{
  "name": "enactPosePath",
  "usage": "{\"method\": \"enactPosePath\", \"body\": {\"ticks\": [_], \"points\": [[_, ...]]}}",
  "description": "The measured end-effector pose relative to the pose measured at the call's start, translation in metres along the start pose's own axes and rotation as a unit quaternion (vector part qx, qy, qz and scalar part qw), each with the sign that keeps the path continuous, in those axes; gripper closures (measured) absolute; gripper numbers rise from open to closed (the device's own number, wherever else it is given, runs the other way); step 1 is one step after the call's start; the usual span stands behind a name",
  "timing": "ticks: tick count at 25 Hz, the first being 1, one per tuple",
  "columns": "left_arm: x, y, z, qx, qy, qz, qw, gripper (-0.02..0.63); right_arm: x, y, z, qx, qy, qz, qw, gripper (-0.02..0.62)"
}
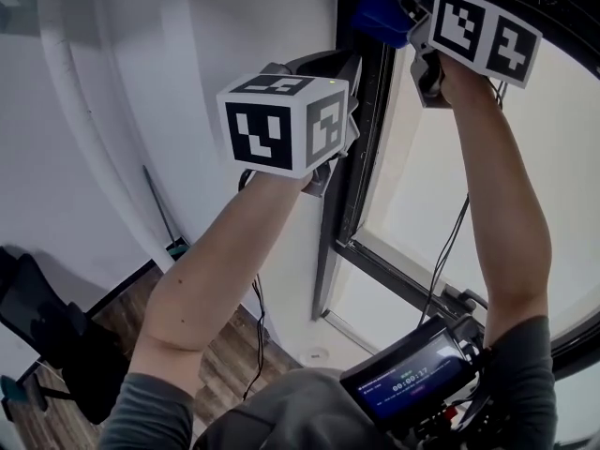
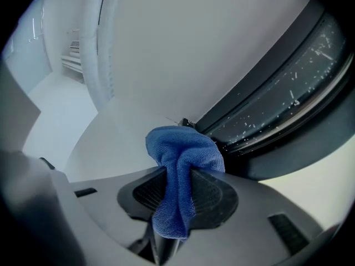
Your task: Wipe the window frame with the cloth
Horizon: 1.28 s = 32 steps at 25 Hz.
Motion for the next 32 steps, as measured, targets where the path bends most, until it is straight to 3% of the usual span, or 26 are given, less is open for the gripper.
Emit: {"method": "enactPosePath", "body": {"ticks": [15, 23, 29, 32], "points": [[0.033, 0.015, 0.028, 0.002, 0.049, -0.012, 0.9987, 0.599, 0.018, -0.003, -0.058, 0.021, 0.036, -0.014, 0.999, 0.471], [0.116, 0.002, 0.054, 0.000, 0.094, -0.006, 0.9956, 0.598, 0.064, -0.022, -0.137, 0.030, 0.064, -0.018, 0.997, 0.471], [0.138, -0.001, 0.060, 0.004, 0.118, 0.001, 0.9930, 0.598, 0.070, -0.026, -0.160, 0.029, 0.079, -0.026, 0.996, 0.471], [0.172, -0.004, 0.065, 0.005, 0.138, 0.001, 0.9904, 0.598, 0.085, -0.036, -0.195, 0.040, 0.096, -0.024, 0.994, 0.470]]}}
Point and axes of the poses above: the fingertips, and each gripper's own axes: z forward along the fingers, x to its right, y out of its underside, the point moved 9 cm from there along -z, backward along the fingers, and after that the axes turned 9 degrees about -x, right-handed, at the moved point
